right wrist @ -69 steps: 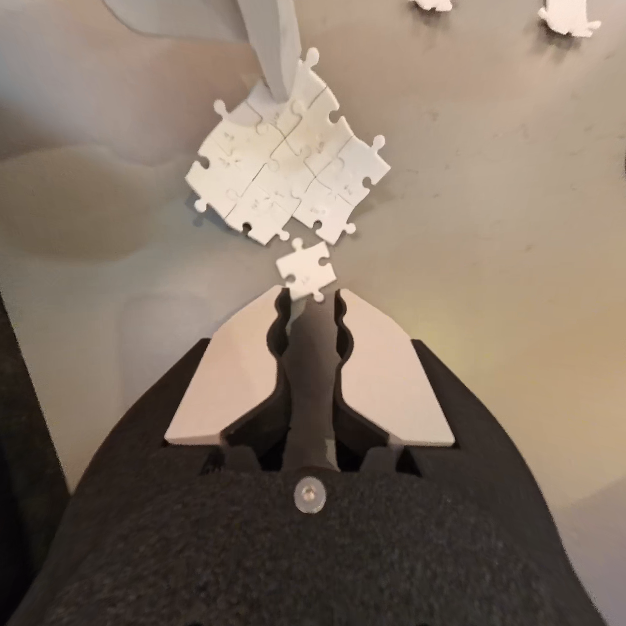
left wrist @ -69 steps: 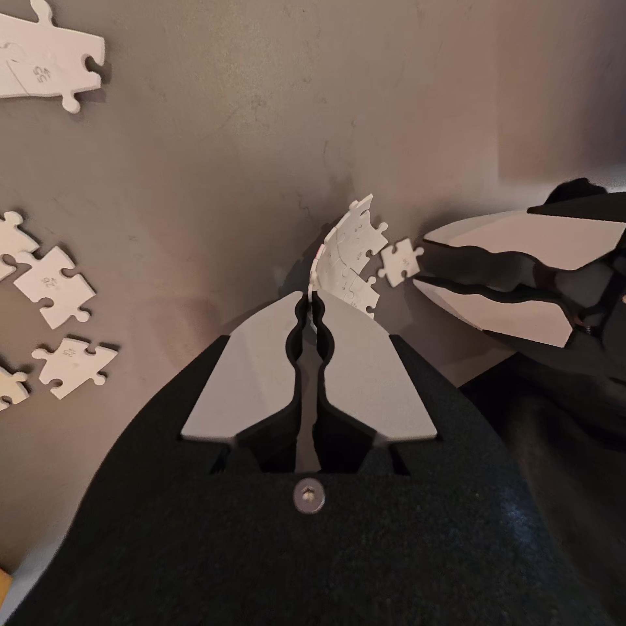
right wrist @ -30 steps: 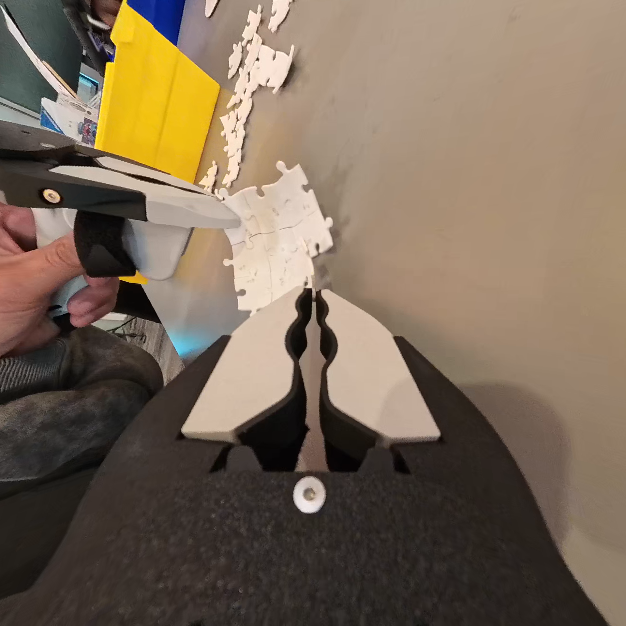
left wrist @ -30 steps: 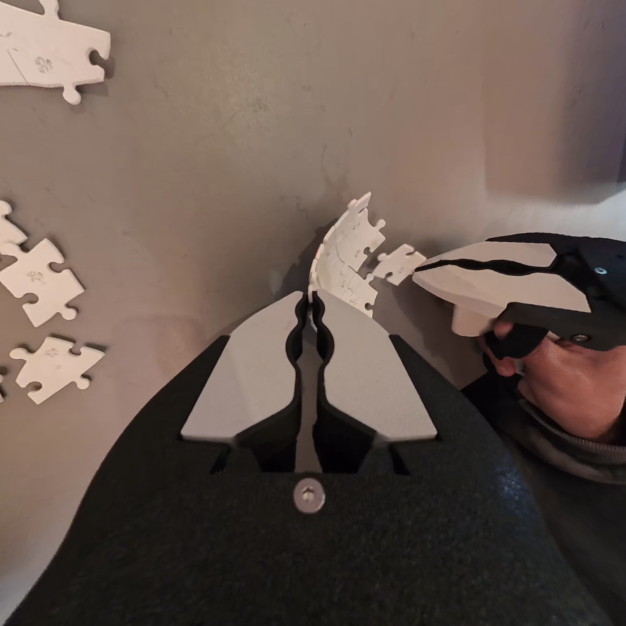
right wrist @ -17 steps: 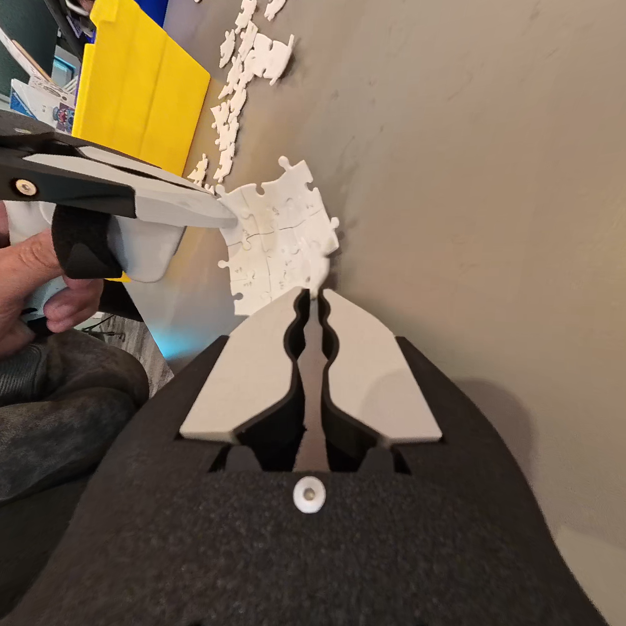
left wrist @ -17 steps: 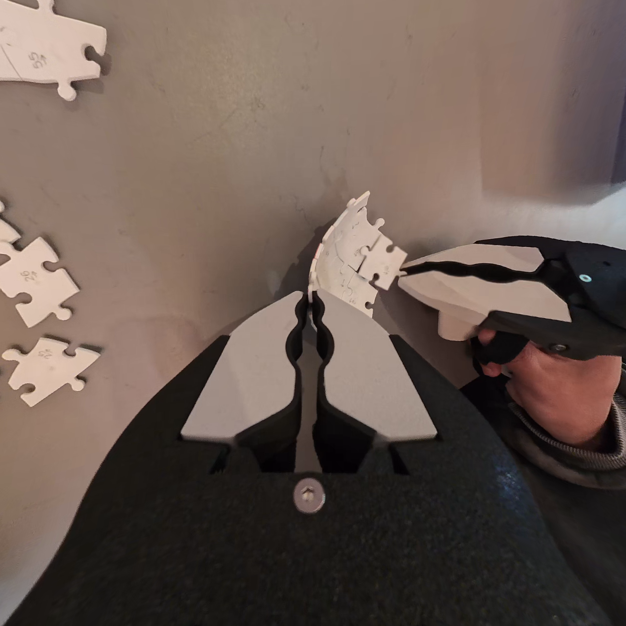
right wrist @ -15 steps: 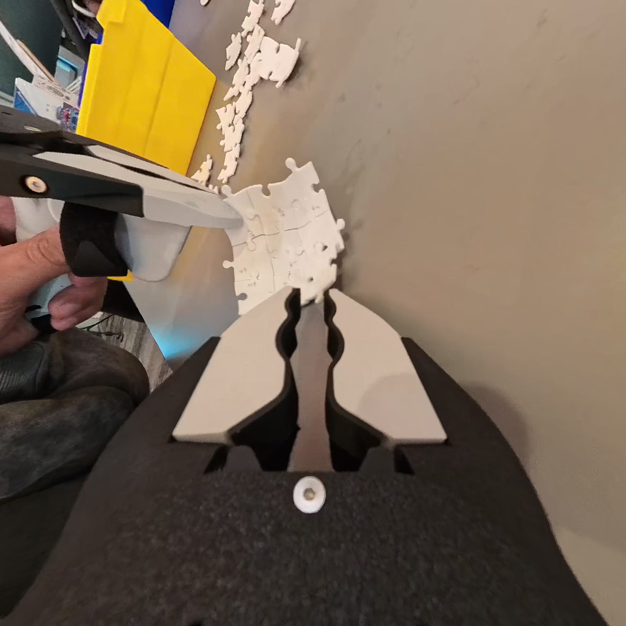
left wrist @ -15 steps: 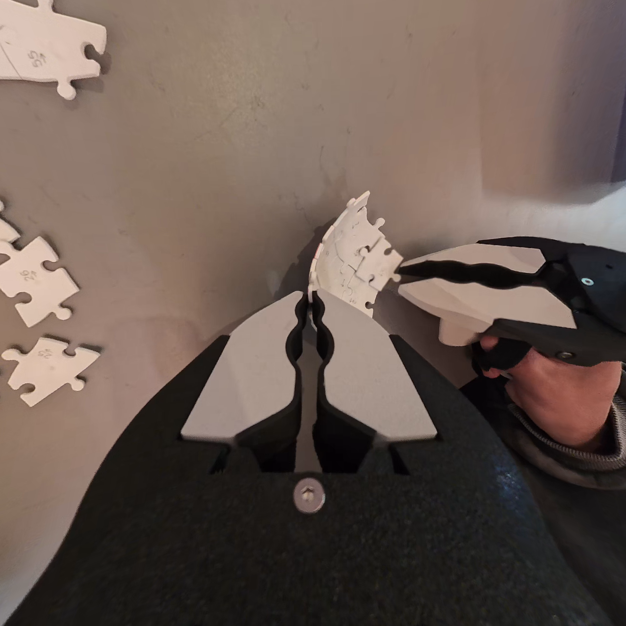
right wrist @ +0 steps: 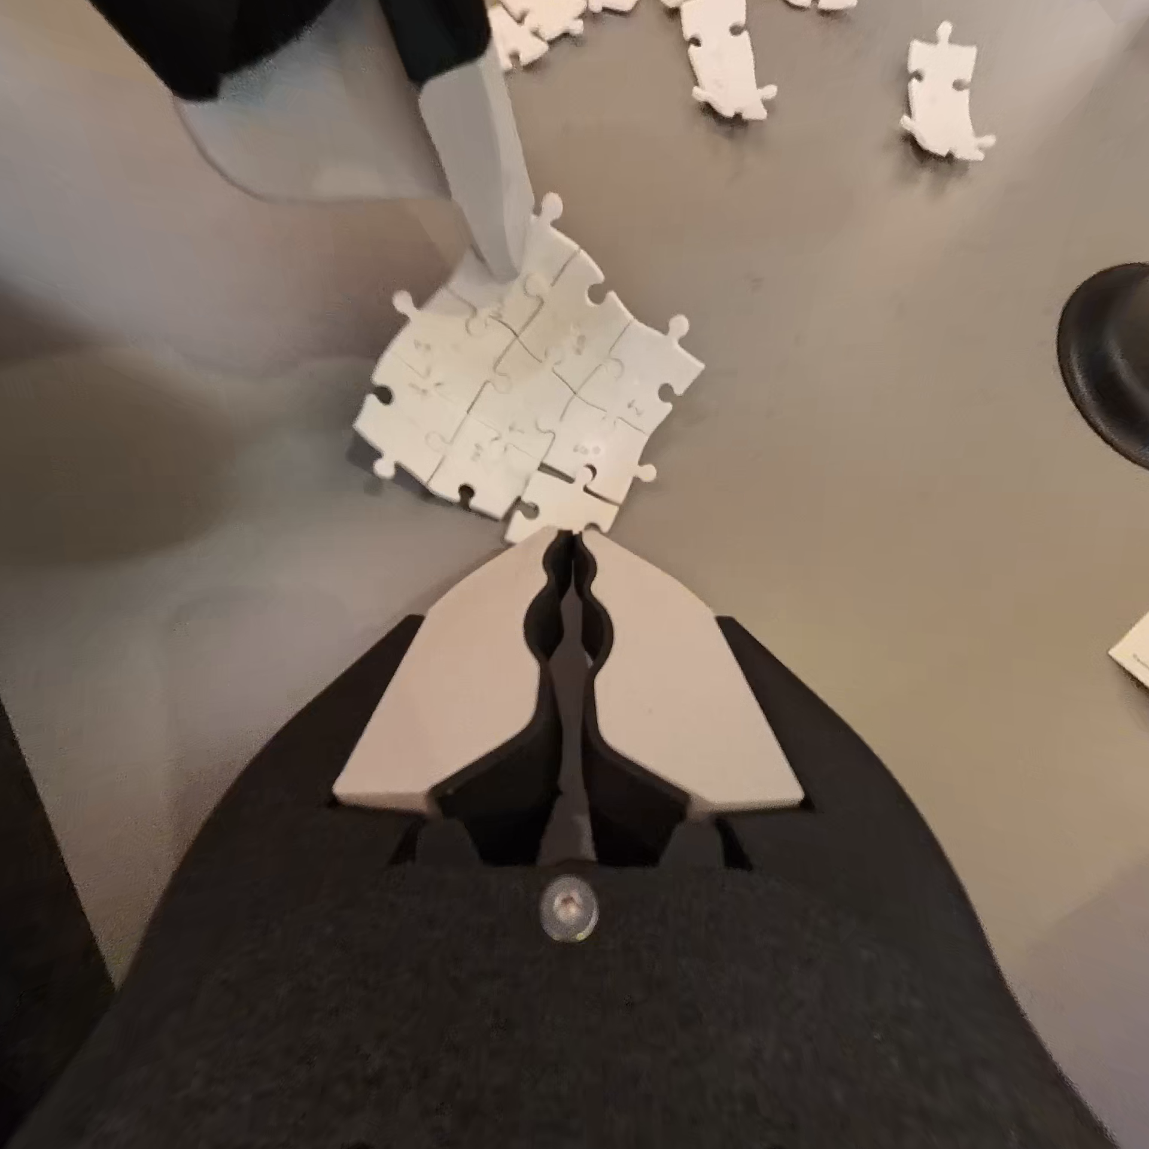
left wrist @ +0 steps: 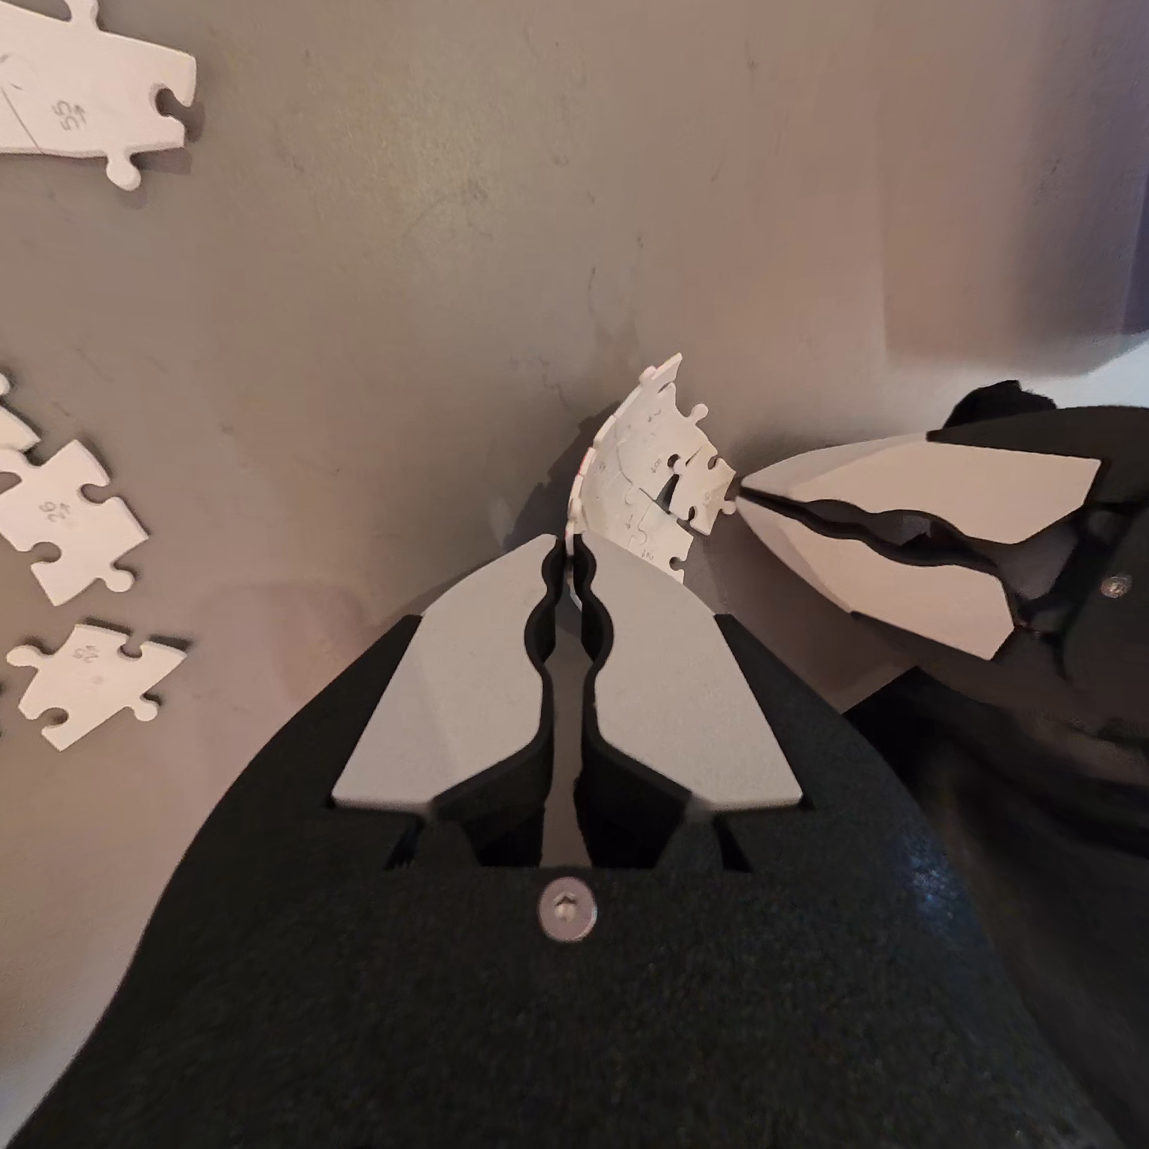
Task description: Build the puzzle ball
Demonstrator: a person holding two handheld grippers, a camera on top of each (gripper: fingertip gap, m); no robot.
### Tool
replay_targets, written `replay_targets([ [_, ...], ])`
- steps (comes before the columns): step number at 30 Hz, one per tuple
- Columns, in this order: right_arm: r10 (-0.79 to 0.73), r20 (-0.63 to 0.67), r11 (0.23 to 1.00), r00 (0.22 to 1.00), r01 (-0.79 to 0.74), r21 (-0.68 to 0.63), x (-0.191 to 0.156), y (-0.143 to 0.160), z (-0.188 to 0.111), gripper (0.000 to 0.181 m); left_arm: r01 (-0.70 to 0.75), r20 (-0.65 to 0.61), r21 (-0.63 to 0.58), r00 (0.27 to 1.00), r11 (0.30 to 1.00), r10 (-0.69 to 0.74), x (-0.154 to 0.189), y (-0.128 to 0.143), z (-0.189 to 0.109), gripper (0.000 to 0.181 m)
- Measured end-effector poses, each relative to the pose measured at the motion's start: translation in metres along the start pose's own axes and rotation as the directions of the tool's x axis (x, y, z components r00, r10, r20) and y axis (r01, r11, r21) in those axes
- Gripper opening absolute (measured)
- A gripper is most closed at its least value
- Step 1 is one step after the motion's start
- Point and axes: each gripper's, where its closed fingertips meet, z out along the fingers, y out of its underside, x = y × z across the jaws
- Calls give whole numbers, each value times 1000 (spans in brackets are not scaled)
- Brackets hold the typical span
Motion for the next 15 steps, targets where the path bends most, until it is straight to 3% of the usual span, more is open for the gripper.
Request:
replay_targets([
  [2,32,43,999,999,-32,8,-6,-5,4,0,4,1,-2,1000,1000,-4,0,0,0,2],
  [9,126,-25,989,992,-127,-80,-2,-2,17,0,7,19,-28,1000,1000,-6,3,1,0,2],
  [15,221,-70,974,973,-224,-44,-2,-4,18,0,15,41,-23,999,1000,-14,4,0,0,2],
])
